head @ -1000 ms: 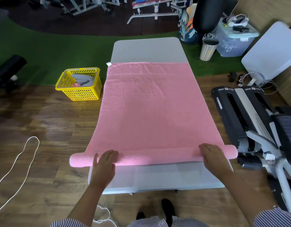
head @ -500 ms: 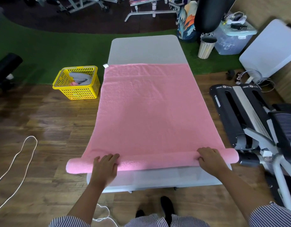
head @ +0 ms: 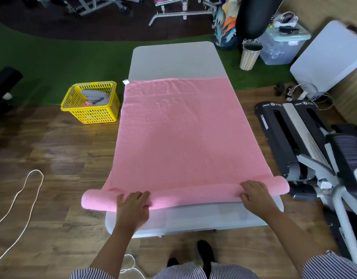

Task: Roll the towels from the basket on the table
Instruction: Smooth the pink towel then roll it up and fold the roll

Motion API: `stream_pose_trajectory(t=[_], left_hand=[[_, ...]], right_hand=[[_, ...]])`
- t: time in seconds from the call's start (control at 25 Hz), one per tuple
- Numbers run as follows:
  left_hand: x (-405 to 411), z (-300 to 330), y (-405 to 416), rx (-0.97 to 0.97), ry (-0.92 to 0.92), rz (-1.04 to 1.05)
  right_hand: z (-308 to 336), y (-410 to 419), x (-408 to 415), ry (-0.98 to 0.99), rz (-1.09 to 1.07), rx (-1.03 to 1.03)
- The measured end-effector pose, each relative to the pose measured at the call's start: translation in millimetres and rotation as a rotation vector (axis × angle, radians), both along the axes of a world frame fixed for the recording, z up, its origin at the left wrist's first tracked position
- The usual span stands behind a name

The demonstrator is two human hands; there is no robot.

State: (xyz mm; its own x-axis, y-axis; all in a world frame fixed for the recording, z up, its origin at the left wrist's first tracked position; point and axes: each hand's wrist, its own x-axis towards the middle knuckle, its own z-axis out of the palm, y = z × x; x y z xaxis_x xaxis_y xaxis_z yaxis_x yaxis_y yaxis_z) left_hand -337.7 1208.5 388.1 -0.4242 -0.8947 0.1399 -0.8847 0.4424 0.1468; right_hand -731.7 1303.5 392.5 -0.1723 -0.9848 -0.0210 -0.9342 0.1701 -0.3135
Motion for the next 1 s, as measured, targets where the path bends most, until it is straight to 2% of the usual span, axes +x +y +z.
stream_pose_trajectory(t=[0.12, 0.32, 0.52, 0.68, 0.8, 1.0], left_hand=[[2.2, 3.7, -4.3, 0.018, -0.002, -0.019], [-6.0, 8.8, -2.4, 0.003, 0.026, 0.023], [-2.1, 9.3, 1.1, 0.096, 0.021, -0.023], [-1.9, 16.7, -1.2, 0.044, 0.047, -0.034], [2.9, 17.6, -8.3, 0.022, 0.009, -0.063], [8.0, 5.0, -2.9, -0.024, 0.021, 0.074]], right_hand=[[6.3, -5.4, -0.7, -0.026, 0.024, 0.036], [3.3, -7.4, -7.6, 0.044, -0.009, -0.103], [2.4, 1.7, -11.6, 0.087, 0.030, -0.010], [8.7, -2.2, -17.5, 0.091, 0.048, 0.036], [11.5, -8.3, -16.6, 0.057, 0.064, 0.015], [3.1, -4.4, -19.0, 0.033, -0.005, -0.140]])
